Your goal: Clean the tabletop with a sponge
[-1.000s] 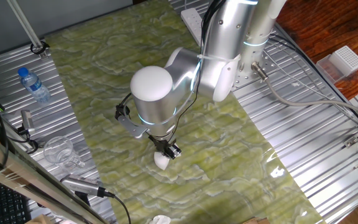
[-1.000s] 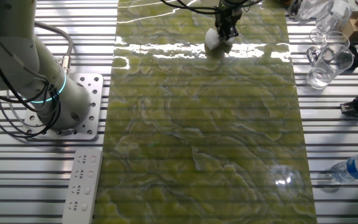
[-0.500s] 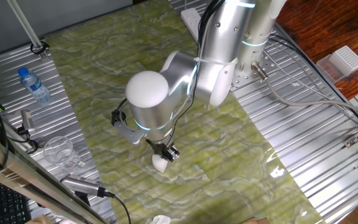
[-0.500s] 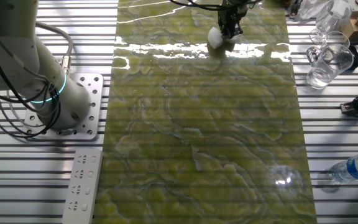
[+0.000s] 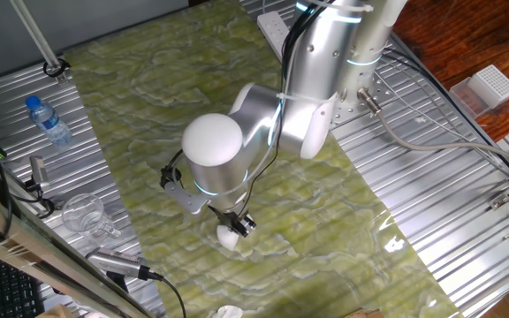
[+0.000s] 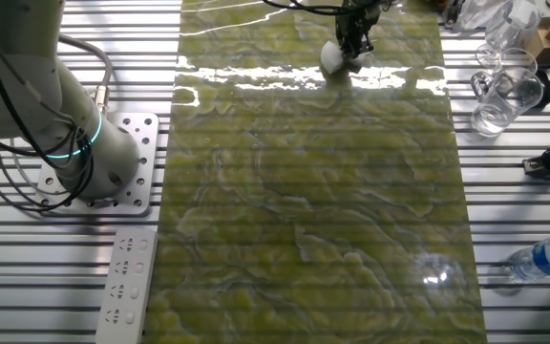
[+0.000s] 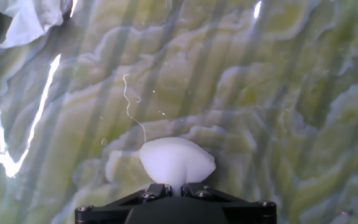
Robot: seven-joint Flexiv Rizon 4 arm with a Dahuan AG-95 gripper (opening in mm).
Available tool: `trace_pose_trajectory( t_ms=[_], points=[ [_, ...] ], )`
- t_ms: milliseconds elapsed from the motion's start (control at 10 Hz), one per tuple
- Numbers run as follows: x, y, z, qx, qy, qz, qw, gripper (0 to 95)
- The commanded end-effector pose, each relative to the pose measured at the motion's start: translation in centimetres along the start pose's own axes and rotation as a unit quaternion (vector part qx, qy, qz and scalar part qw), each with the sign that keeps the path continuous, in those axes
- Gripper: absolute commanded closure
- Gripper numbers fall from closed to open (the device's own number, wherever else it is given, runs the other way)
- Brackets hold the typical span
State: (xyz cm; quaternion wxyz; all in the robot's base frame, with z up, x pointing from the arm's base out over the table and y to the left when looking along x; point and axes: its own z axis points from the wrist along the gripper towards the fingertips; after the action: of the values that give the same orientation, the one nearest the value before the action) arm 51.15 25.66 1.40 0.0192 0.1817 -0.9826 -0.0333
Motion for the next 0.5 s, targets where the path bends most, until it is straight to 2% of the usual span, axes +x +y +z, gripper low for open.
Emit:
trace_pose_trajectory(
  t_ms=[100,500],
  points=[
    [-0.26,0.09,0.26,0.001,-0.001,-0.002,1.0,95.0],
    [-0.73,0.1,0.13,-0.001,0.0,-0.003,1.0,95.0]
  ],
)
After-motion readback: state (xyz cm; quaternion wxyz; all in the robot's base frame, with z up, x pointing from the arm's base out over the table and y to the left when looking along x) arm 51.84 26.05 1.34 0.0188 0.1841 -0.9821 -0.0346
